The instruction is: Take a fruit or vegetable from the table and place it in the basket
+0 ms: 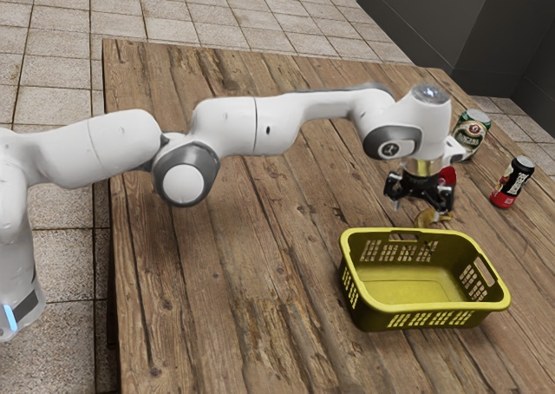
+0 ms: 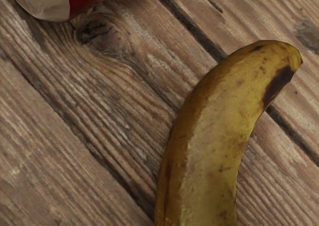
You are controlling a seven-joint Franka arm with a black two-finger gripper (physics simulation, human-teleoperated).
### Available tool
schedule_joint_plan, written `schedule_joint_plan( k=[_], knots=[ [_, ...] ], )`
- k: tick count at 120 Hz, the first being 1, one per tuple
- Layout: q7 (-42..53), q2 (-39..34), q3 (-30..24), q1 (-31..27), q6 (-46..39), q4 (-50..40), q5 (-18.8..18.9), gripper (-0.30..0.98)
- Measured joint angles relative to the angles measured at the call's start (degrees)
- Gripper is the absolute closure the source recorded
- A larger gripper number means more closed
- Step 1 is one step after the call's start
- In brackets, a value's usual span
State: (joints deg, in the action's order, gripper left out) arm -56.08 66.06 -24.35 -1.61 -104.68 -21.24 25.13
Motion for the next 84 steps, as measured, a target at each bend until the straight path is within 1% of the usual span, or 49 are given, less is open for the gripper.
schedule_joint_plan(
  k=[29,53,68,84],
  knots=[
    [-1.2,0.3,0.0,0.1,-0.4,-0.5,0.0,0.0],
    [-0.4,0.3,0.0,-1.1,-0.5,-1.5,0.1,0.0],
    [0.3,0.3,0.0,-0.8,-1.0,-1.6,0.9,0.0],
    [1.8,-0.7,0.8,0.3,-3.0,-1.4,3.0,0.0]
  ],
)
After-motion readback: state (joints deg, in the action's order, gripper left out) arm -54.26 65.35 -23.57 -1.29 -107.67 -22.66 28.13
